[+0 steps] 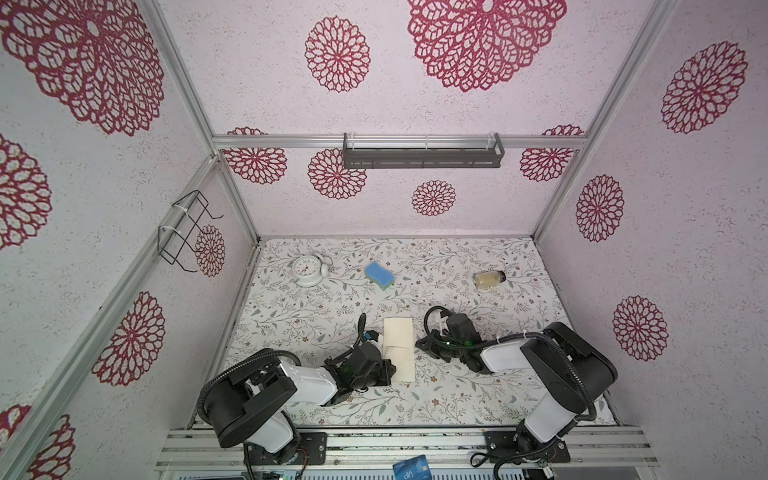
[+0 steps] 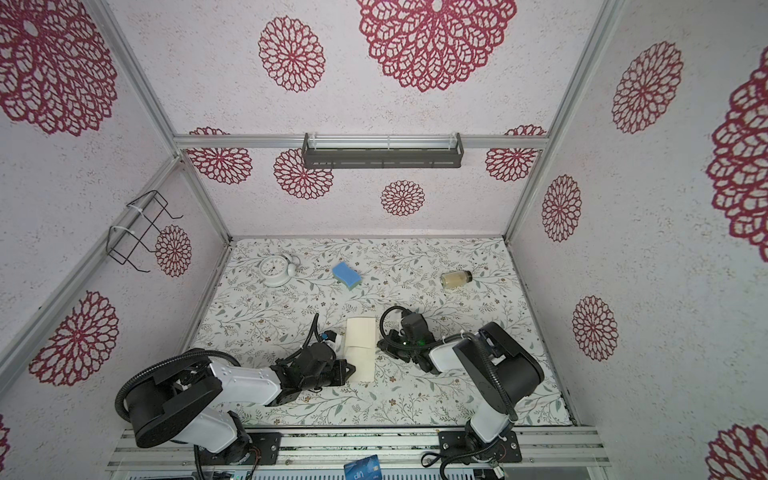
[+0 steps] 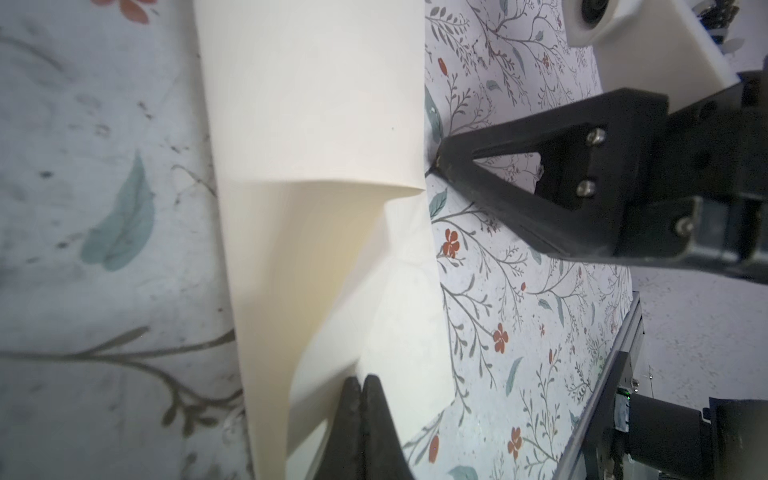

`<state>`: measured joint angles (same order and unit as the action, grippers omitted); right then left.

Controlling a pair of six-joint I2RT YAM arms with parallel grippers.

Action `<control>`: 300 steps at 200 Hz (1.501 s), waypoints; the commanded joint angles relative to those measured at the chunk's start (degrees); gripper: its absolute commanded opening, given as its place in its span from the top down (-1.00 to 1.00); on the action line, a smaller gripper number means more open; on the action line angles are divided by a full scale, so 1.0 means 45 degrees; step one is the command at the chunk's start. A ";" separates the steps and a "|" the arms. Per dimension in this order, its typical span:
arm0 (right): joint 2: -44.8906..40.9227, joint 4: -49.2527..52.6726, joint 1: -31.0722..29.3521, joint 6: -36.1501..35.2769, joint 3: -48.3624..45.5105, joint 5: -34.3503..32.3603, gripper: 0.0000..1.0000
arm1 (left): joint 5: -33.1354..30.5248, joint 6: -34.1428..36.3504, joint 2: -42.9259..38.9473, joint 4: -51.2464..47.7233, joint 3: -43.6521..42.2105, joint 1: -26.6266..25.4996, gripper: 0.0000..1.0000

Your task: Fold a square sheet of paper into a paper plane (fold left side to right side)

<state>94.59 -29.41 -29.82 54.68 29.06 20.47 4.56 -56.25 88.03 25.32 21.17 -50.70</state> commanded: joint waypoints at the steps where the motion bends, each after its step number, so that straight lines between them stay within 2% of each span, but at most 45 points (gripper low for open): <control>1: -0.0771 0.2755 0.0495 -0.1079 -0.0071 -0.0591 1.00 | 0.0226 -0.0214 0.0383 -0.0571 -0.0071 -0.0003 1.00; 27: -0.2061 0.3571 0.0514 -0.1333 -0.0169 -0.0513 1.00 | 0.0480 -0.0181 -0.0096 -0.0763 0.0403 -0.0042 1.00; 58: -0.3295 0.3436 0.0400 -0.0775 -0.0842 -0.0313 1.00 | 0.0037 0.0265 -0.1286 -0.2355 0.1519 0.0140 1.00; 76: -0.3846 0.3214 0.0107 -0.0446 -0.1136 -0.0287 1.00 | 0.0083 0.0538 -0.1820 -0.2950 0.1975 0.0656 1.00; 110: -0.4164 0.3006 -0.0840 0.0017 -0.1047 -0.0492 1.00 | 0.0464 0.1298 -0.2390 -0.3822 0.2543 0.2194 0.77; 149: -0.3788 0.2155 -0.1844 0.0616 -0.0709 -0.0470 1.00 | 0.0603 0.1904 -0.2277 -0.4757 0.2918 0.3669 0.47; 174: -0.4044 0.2497 -0.2597 0.0612 -0.0092 -0.0690 1.00 | 0.0679 0.1979 -0.2176 -0.4887 0.2796 0.4327 0.34; 215: -0.3390 0.2538 -0.3362 0.0555 0.0993 -0.0779 1.00 | 0.0946 0.2116 -0.1147 -0.4943 0.2894 0.4547 0.25; 270: -0.1464 0.2296 -0.3349 0.0051 0.2272 -0.0922 1.00 | 0.1111 0.2090 -0.0422 -0.4649 0.3088 0.4557 0.21; 300: -0.0676 0.1938 -0.3188 0.0027 0.2190 -0.1300 1.00 | 0.1293 0.2108 -0.0127 -0.4528 0.3152 0.4551 0.17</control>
<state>90.17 -18.63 -44.71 55.81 38.37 16.82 9.39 -47.35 86.28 3.97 34.13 -30.41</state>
